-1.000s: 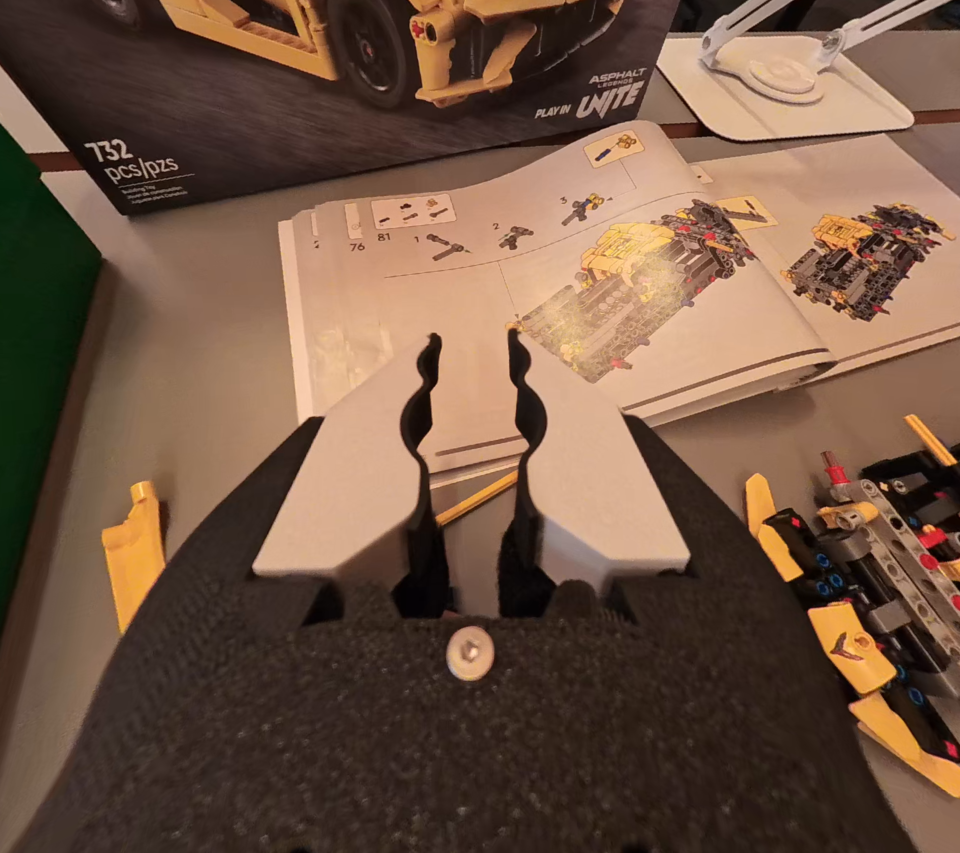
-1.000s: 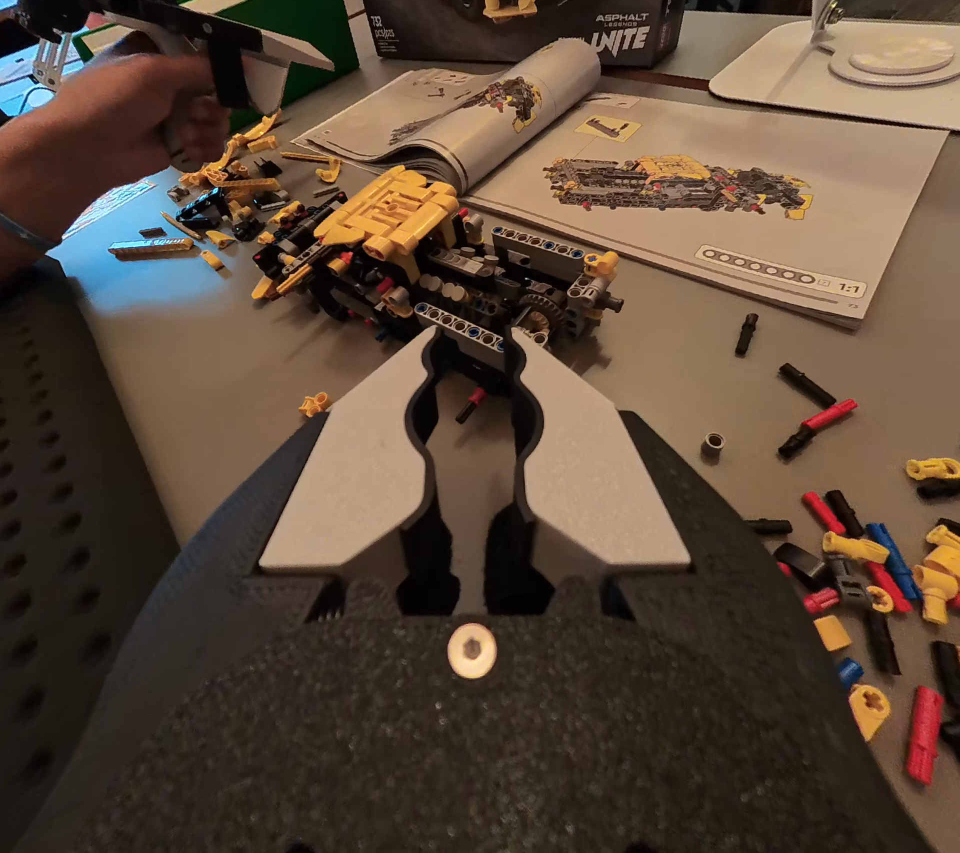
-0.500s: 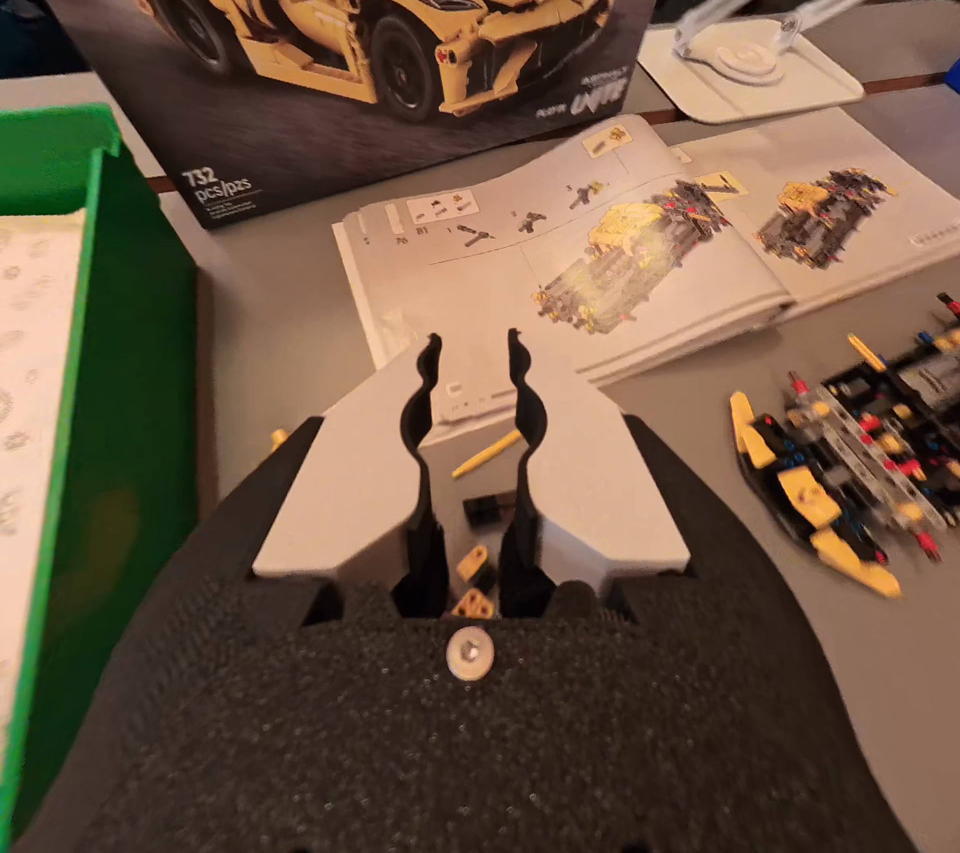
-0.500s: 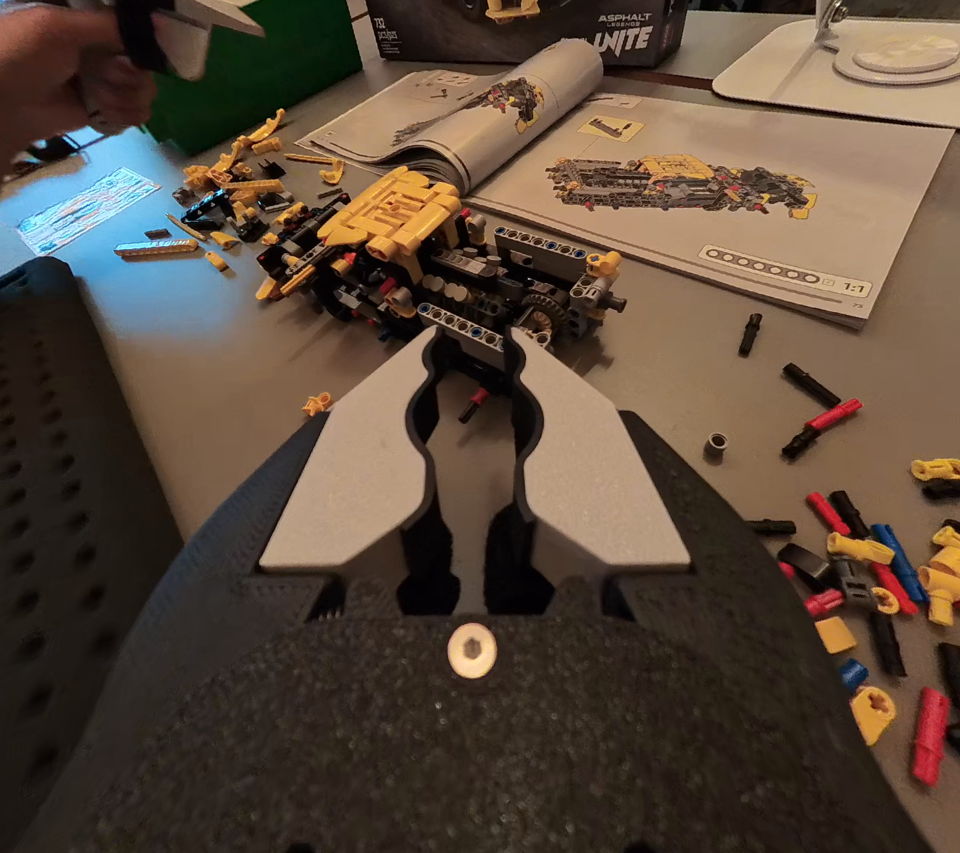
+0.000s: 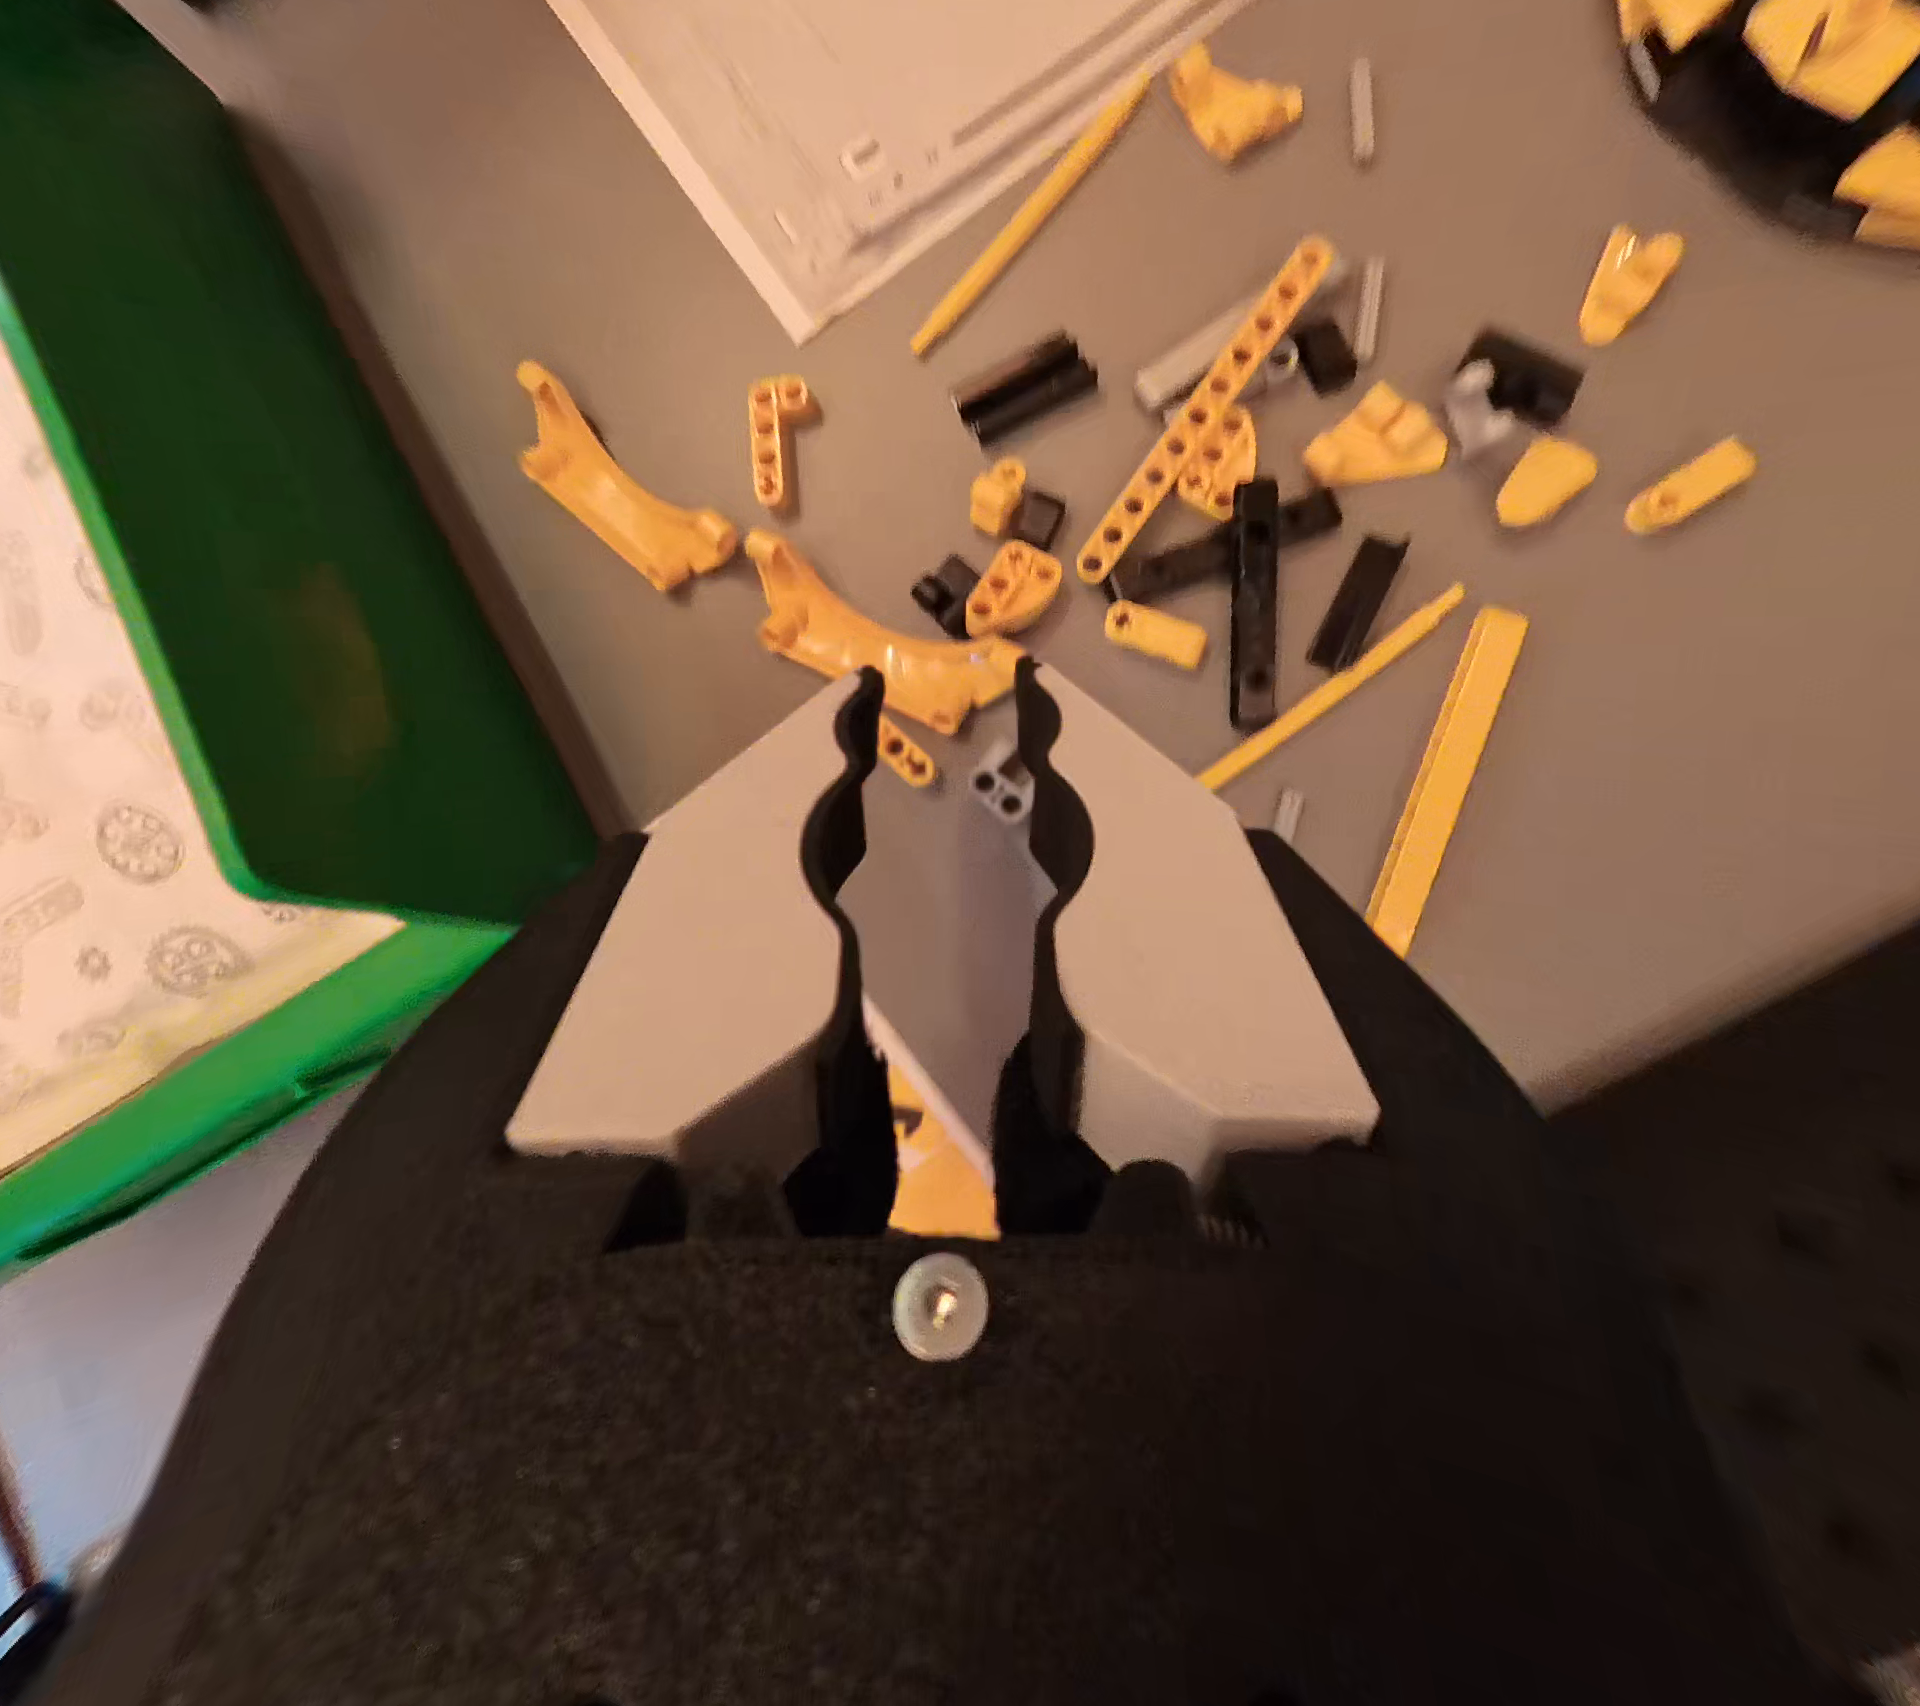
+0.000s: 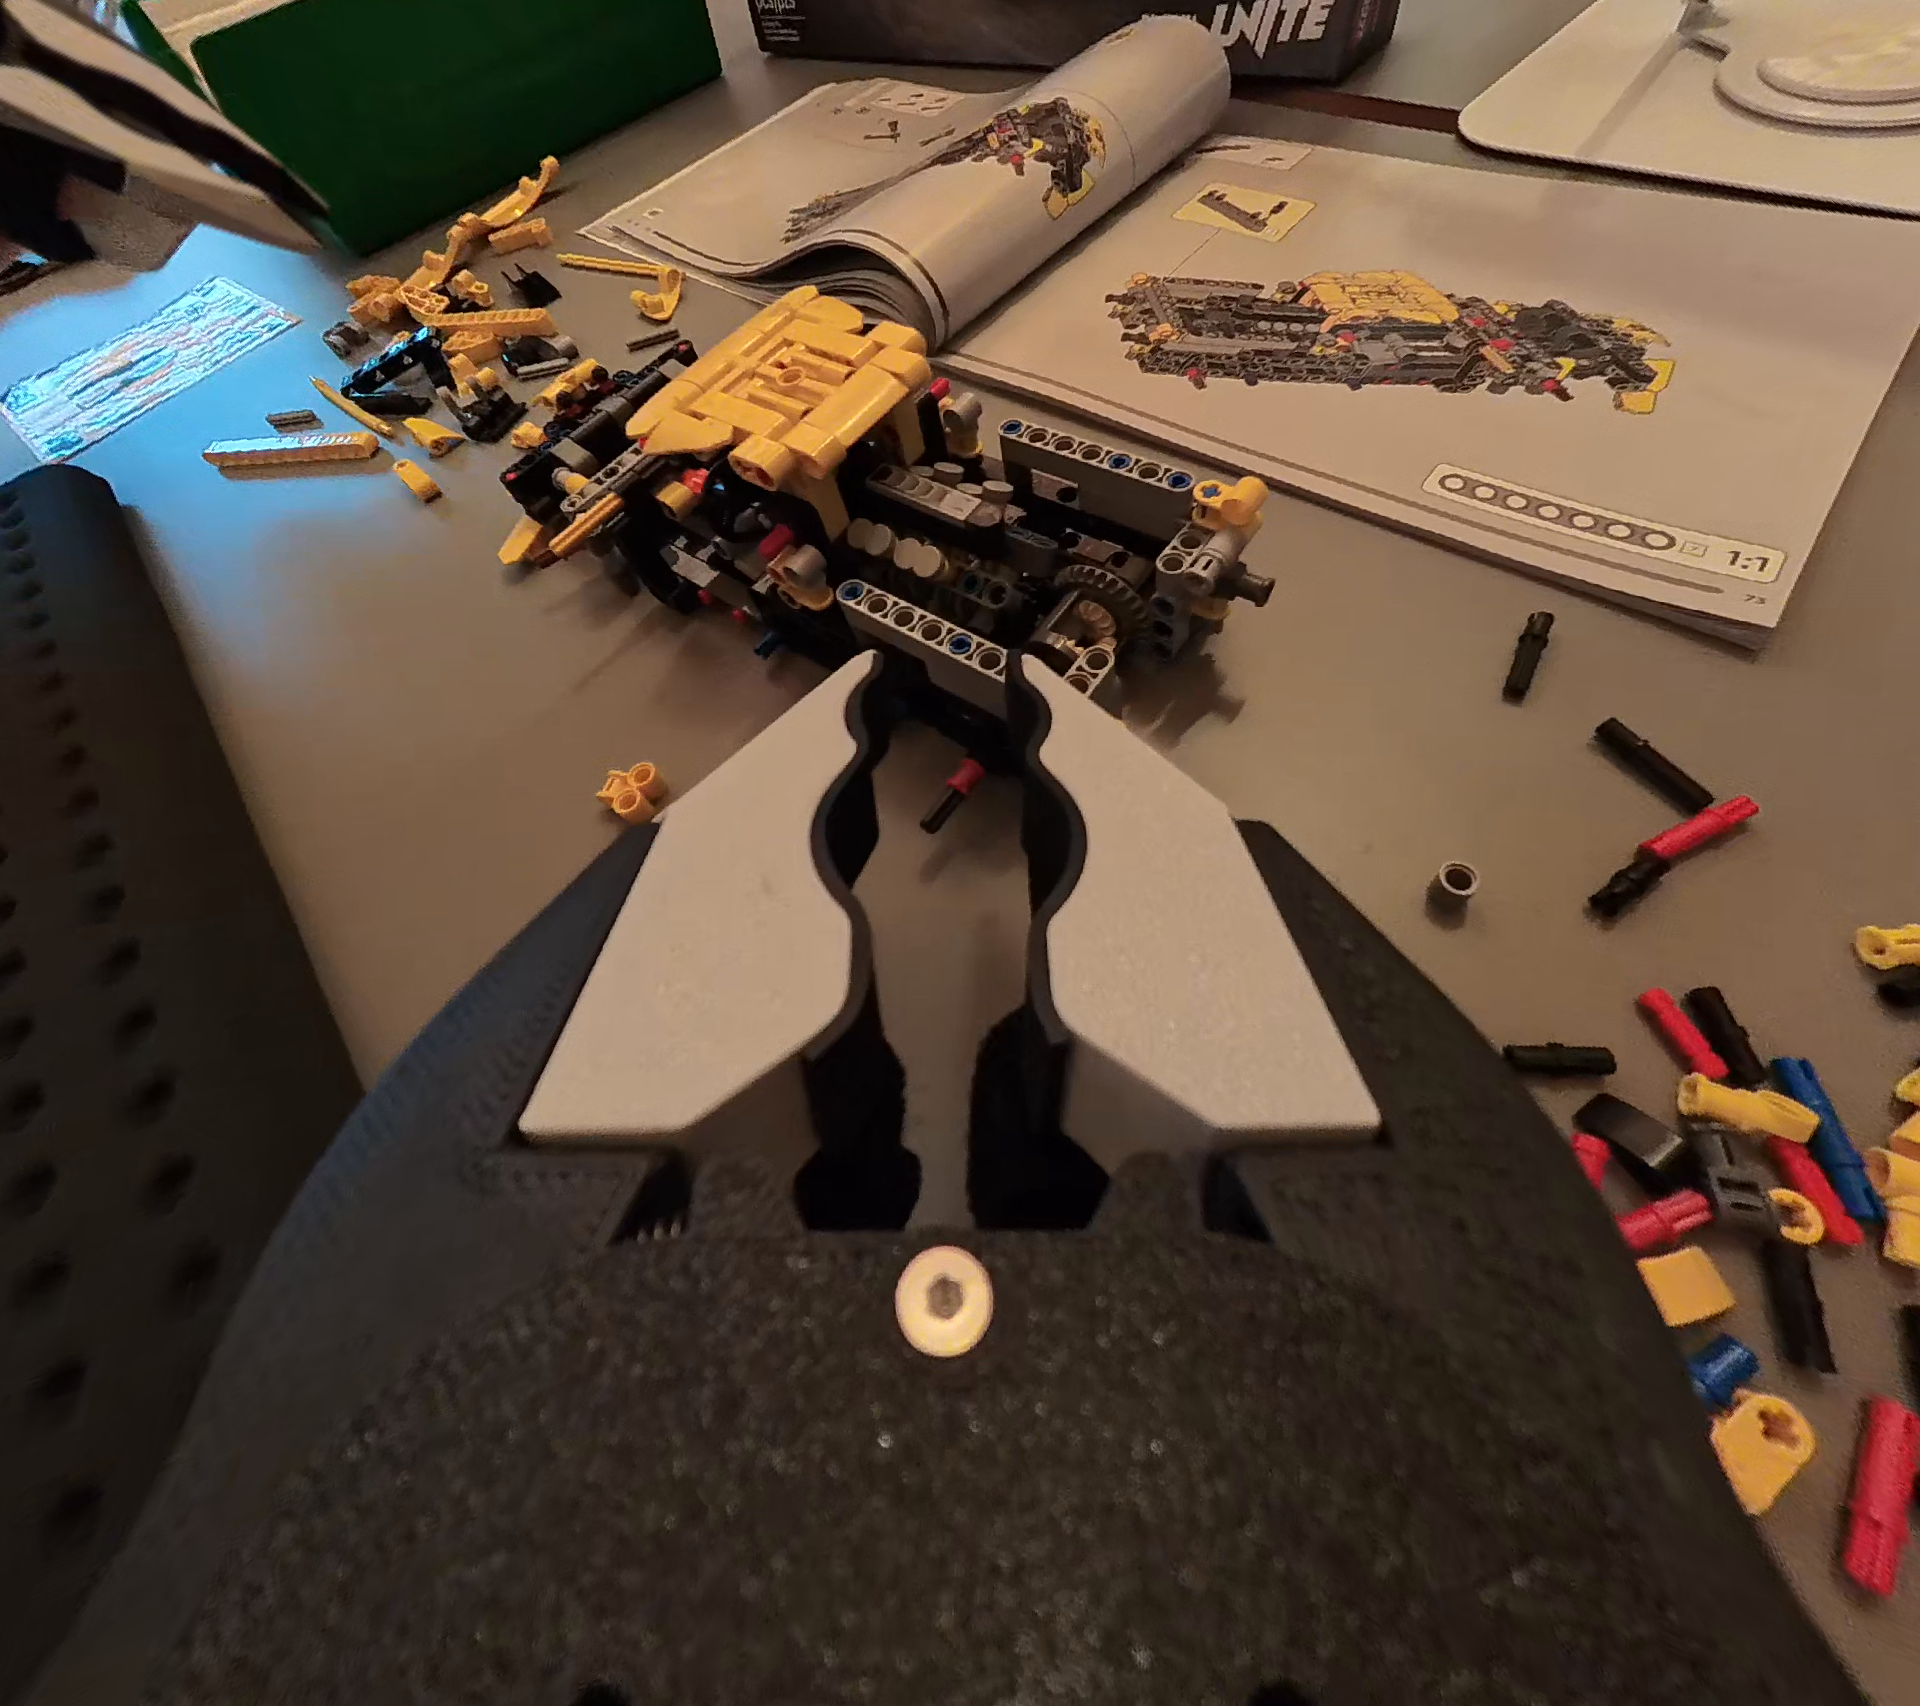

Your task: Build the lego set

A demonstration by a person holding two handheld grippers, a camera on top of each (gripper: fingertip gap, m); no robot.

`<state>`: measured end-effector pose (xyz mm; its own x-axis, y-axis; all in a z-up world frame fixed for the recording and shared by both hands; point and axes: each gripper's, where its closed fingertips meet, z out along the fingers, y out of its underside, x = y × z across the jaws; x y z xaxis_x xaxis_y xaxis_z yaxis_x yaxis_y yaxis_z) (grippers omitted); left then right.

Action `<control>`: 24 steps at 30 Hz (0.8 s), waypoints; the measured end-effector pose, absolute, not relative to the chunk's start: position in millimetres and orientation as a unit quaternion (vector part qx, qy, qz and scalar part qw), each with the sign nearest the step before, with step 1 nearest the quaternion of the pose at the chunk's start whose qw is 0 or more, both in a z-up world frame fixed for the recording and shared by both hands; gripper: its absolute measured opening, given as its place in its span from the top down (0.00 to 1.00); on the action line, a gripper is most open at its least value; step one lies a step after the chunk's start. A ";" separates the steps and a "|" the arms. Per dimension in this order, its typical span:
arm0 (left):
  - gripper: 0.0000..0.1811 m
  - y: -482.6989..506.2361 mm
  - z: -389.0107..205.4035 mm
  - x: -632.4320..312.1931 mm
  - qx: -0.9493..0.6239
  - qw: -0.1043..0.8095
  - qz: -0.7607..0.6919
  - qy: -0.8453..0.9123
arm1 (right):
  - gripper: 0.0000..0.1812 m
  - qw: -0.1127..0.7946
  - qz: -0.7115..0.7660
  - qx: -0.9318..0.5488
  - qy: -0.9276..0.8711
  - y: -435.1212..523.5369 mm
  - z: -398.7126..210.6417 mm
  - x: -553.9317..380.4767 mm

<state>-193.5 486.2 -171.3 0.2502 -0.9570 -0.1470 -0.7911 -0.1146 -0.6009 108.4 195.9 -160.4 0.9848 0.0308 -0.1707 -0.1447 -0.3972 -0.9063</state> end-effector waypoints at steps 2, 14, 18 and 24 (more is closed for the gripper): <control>0.86 480.6 -177.4 -201.7 -0.725 0.278 -0.128 0.617 | 0.89 0.546 0.079 -0.833 0.034 196.2 -161.4 108.4; 0.87 455.5 -203.7 -135.4 -0.629 0.182 -0.190 0.731 | 0.89 0.545 0.080 -0.834 0.035 195.6 -161.8 108.4; 0.96 457.3 -206.2 -133.3 -0.627 0.171 -0.198 0.734 | 0.89 0.544 0.083 -0.834 0.037 195.8 -162.1 108.3; 0.96 477.5 -206.0 -137.0 -0.670 0.192 -0.178 0.694 | 0.89 0.537 0.084 -0.839 0.031 196.8 -165.4 105.6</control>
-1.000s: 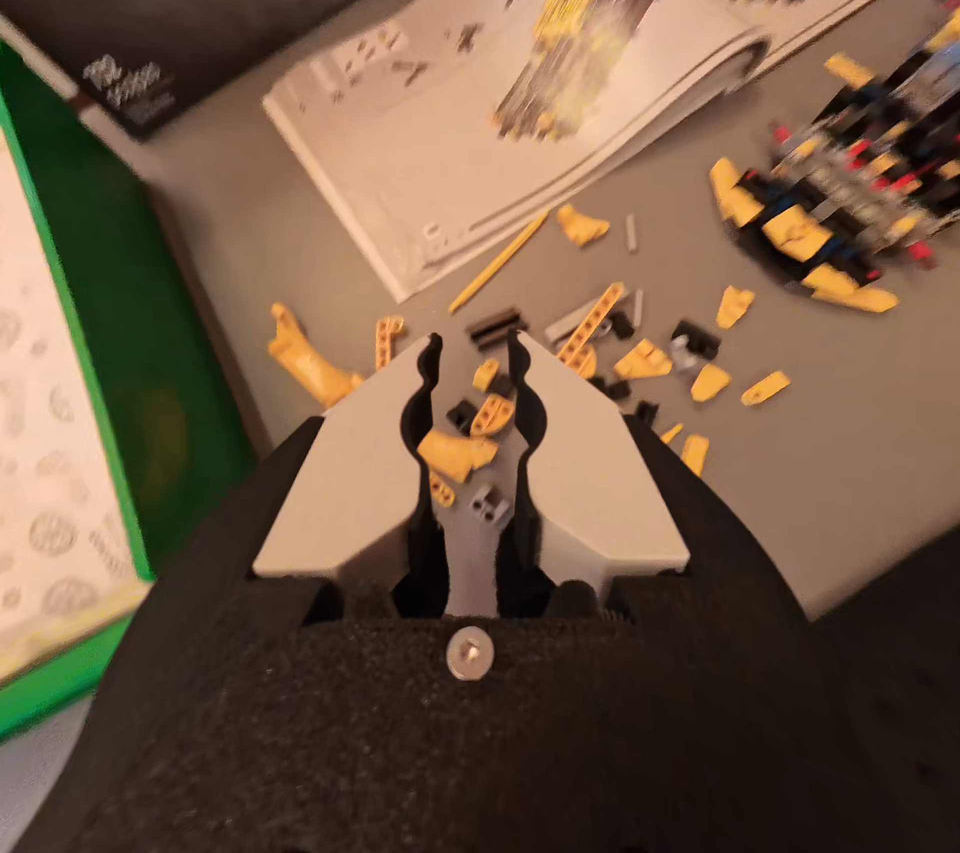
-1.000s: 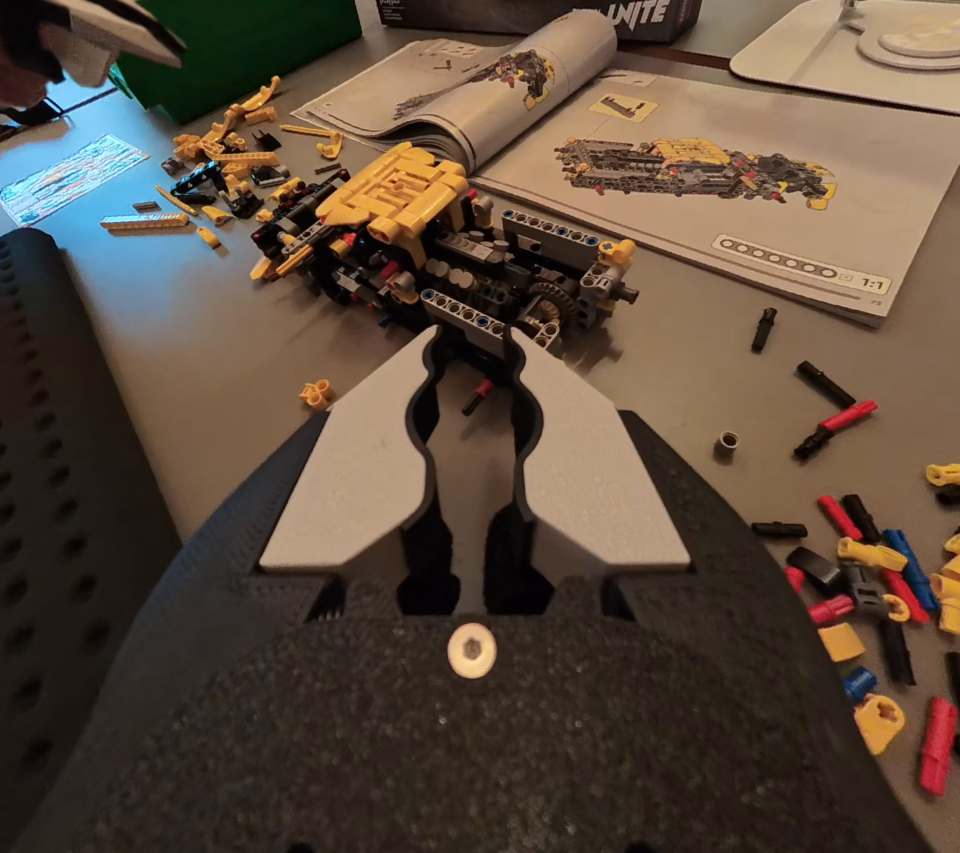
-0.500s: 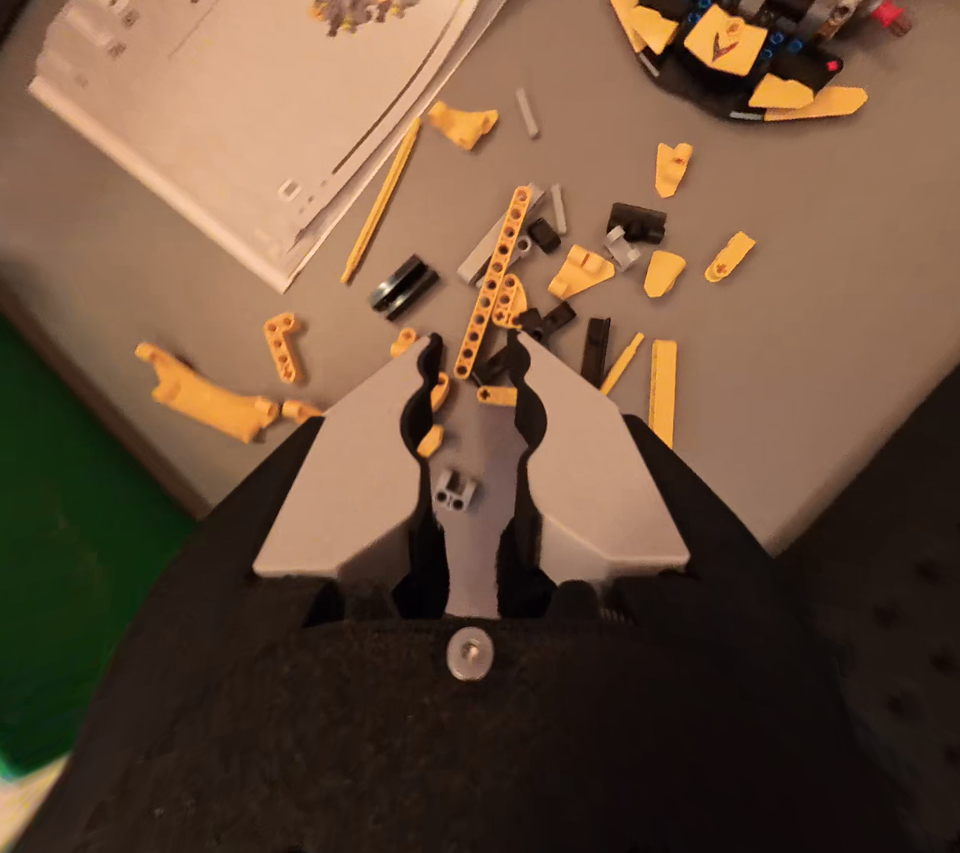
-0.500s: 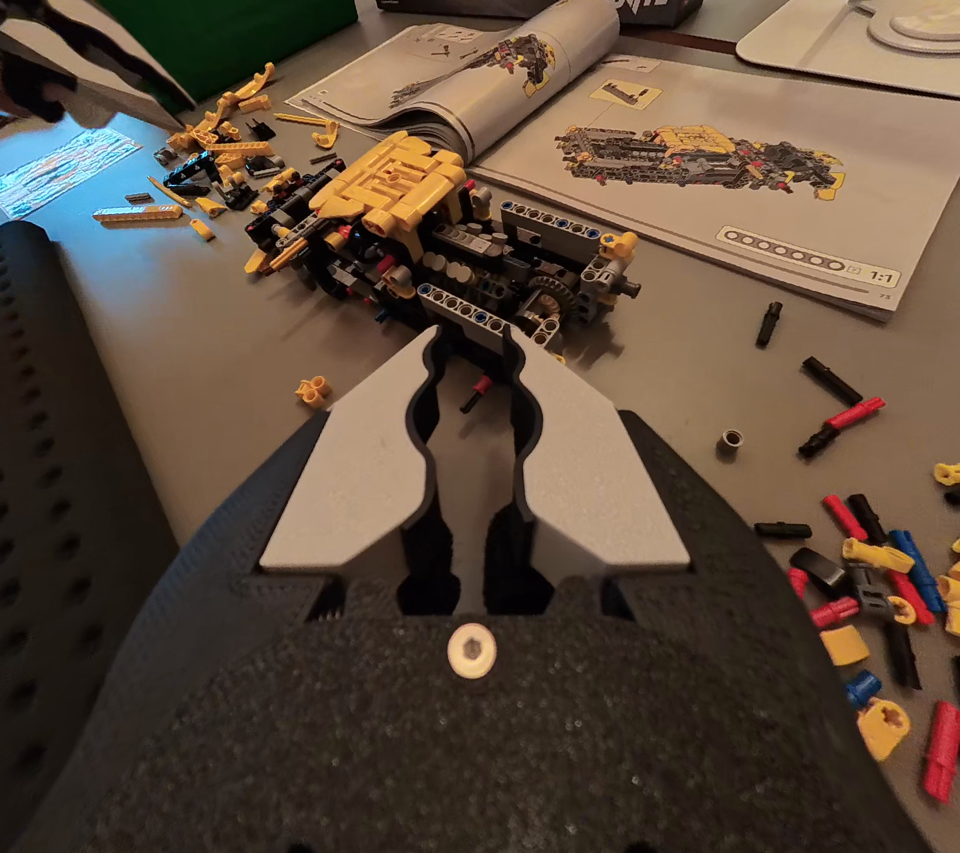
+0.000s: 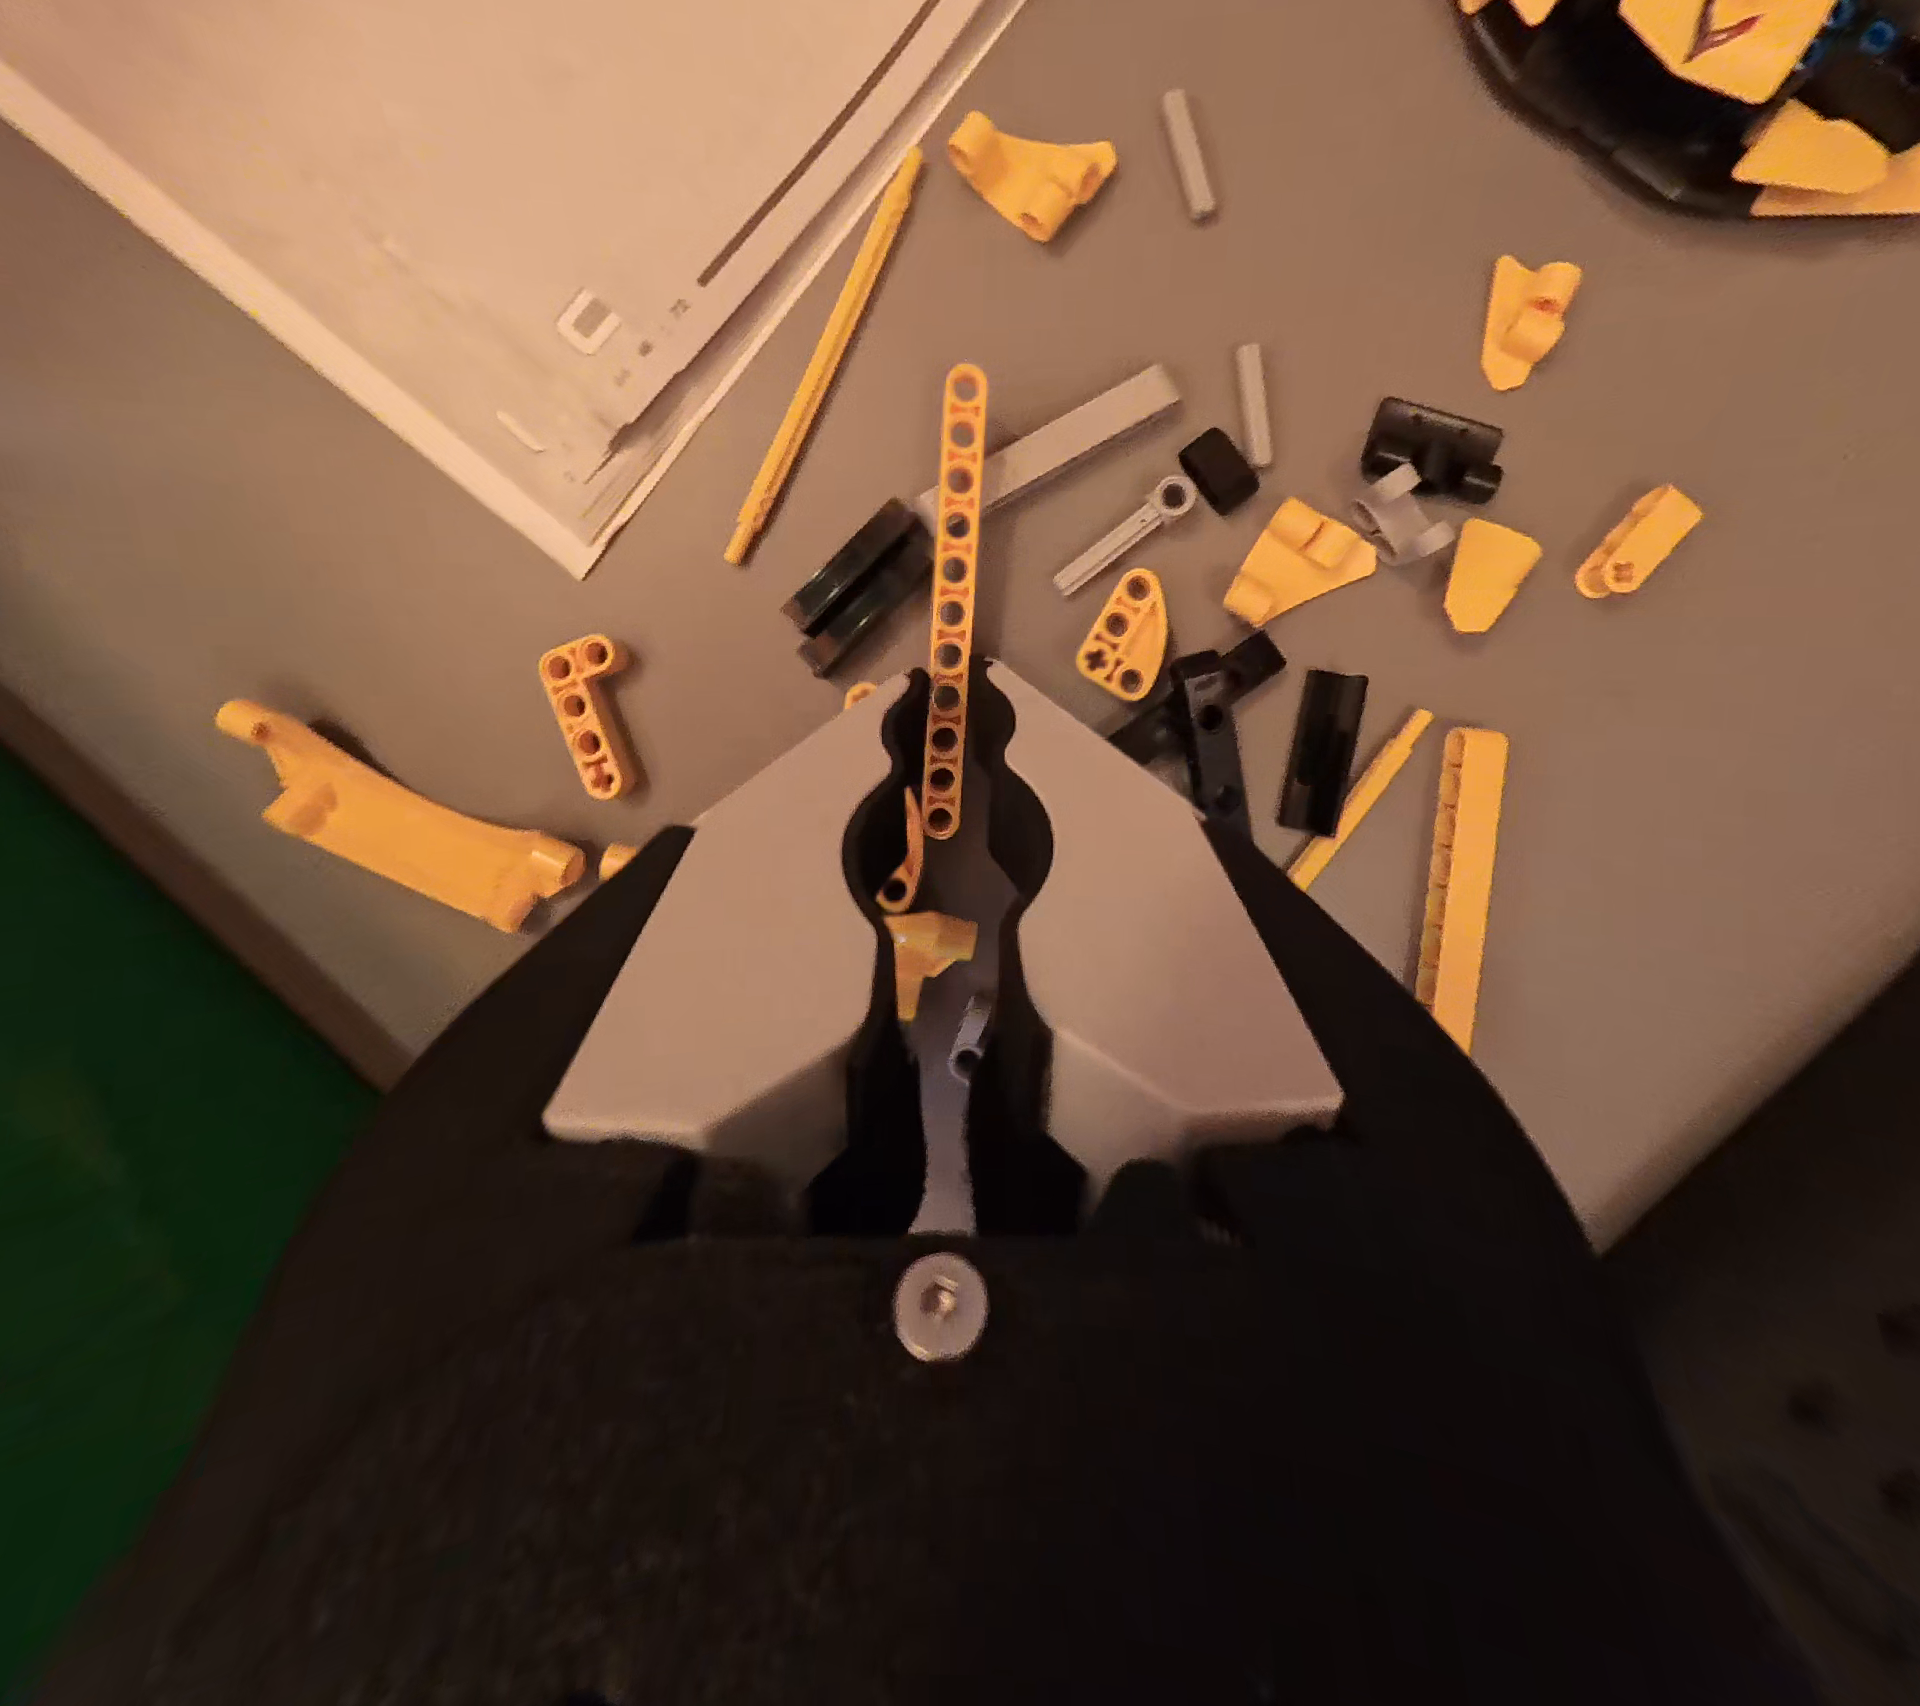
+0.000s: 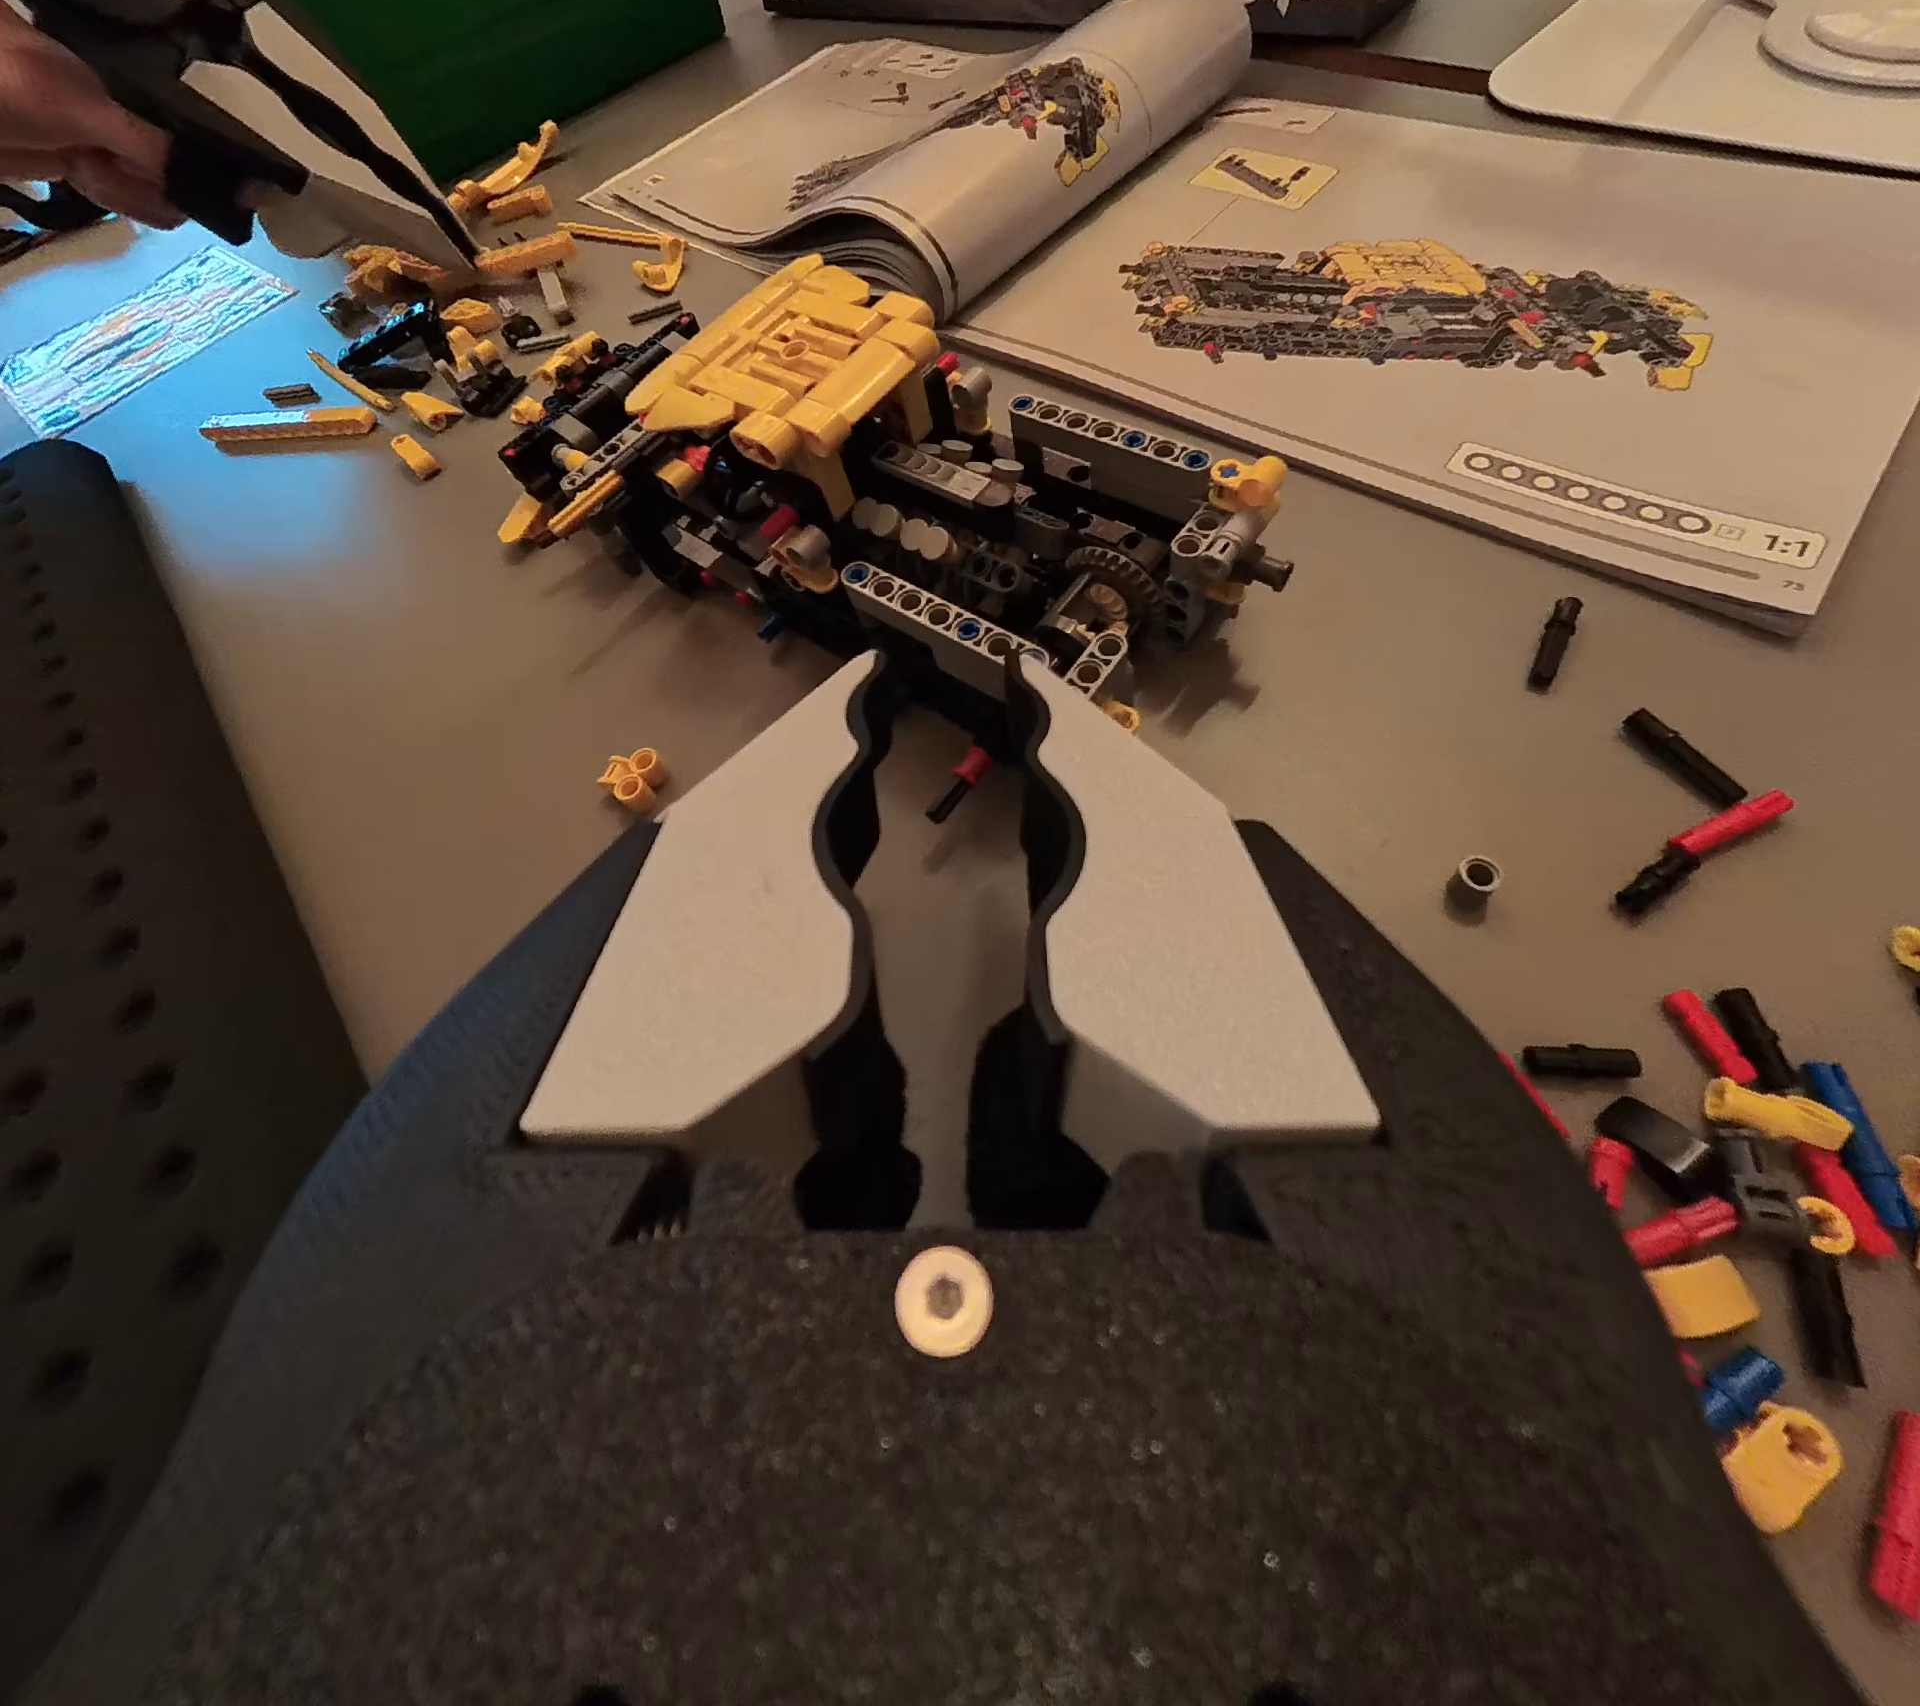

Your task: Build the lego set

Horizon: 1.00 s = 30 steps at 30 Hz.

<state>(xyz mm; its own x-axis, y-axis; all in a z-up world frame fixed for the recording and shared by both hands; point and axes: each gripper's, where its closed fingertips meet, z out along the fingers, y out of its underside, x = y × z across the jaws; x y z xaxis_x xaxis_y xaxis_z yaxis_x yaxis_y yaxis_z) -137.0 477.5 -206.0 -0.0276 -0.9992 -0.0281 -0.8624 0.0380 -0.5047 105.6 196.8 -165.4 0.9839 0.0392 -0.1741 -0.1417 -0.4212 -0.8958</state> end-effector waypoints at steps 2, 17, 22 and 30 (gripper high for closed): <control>0.96 477.4 -206.5 -140.2 -0.677 0.189 -0.174 0.690 | 0.89 0.535 0.085 -0.840 0.030 197.0 -166.2 105.2; 0.91 438.2 -201.4 -107.6 -0.485 0.118 -0.181 0.848 | 0.89 0.533 0.091 -0.841 0.028 196.2 -167.5 102.7; 0.95 434.1 -214.6 -109.9 -0.478 0.070 -0.182 0.856 | 0.89 0.527 0.092 -0.844 0.025 196.7 -169.9 101.7; 0.96 414.8 -175.2 -94.6 -0.484 0.138 -0.236 0.831 | 0.90 0.540 0.090 -0.836 0.029 196.4 -163.7 104.3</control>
